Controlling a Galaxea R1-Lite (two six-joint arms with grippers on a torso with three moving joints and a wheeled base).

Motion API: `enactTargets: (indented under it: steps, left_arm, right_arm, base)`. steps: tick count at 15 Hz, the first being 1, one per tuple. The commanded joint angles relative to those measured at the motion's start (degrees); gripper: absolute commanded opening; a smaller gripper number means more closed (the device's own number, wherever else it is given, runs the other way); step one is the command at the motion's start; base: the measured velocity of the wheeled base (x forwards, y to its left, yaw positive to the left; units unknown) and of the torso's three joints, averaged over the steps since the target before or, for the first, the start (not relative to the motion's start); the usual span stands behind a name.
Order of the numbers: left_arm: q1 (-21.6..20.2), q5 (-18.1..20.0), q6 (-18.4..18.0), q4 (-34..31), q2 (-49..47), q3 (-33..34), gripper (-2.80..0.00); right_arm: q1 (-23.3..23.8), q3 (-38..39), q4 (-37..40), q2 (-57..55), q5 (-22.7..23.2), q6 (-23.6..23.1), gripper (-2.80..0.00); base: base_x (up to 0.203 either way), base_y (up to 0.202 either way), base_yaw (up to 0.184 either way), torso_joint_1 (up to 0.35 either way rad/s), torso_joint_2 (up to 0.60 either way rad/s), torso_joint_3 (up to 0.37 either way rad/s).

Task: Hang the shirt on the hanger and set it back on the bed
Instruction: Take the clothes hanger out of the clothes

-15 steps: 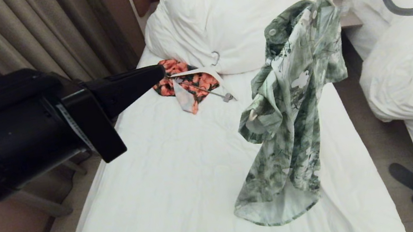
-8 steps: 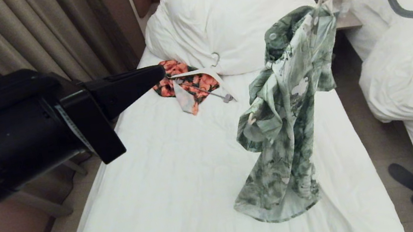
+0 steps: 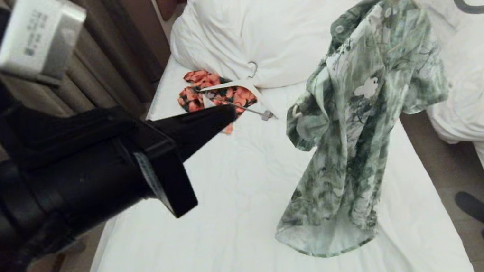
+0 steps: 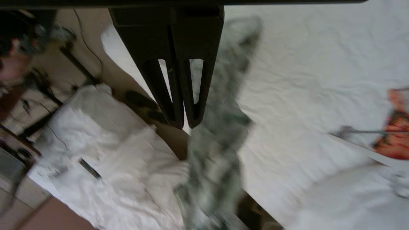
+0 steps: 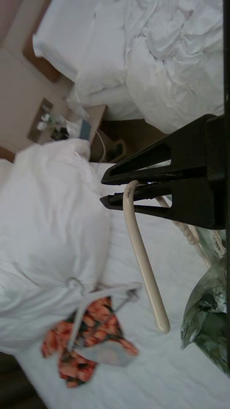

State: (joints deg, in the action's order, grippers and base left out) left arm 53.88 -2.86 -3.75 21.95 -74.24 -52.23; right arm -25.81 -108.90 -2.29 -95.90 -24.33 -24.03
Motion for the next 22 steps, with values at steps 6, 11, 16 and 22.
enactTargets:
  steps: [6,11,16,22]
  left_arm:
    - [9.07,-5.24,1.73,28.52,-19.79,5.81,0.00]
    - [12.20,-14.45,4.34,42.41,-32.41,3.66,0.00]
    - [9.42,-15.16,2.97,52.10,-39.69,3.38,0.00]
    - [5.13,-12.79,2.08,54.70,-41.21,4.63,0.00]
  right_arm:
    - [1.91,-2.81,-1.46,-3.51,-0.28,0.03,-2.80]
    - [0.85,-3.69,-1.49,-5.29,-0.40,3.76,-2.80]
    - [0.76,-3.69,-1.49,-4.99,-0.36,4.87,-2.80]
    - [0.68,-3.77,-1.40,-3.77,-0.19,4.87,-2.80]
  base:
    - [0.000,0.000,0.000,0.000,0.00,0.000]
    - [0.000,0.000,0.000,0.000,0.00,0.000]
    - [0.000,0.000,0.000,0.000,0.00,0.000]
    - [0.000,0.000,0.000,0.000,0.00,0.000]
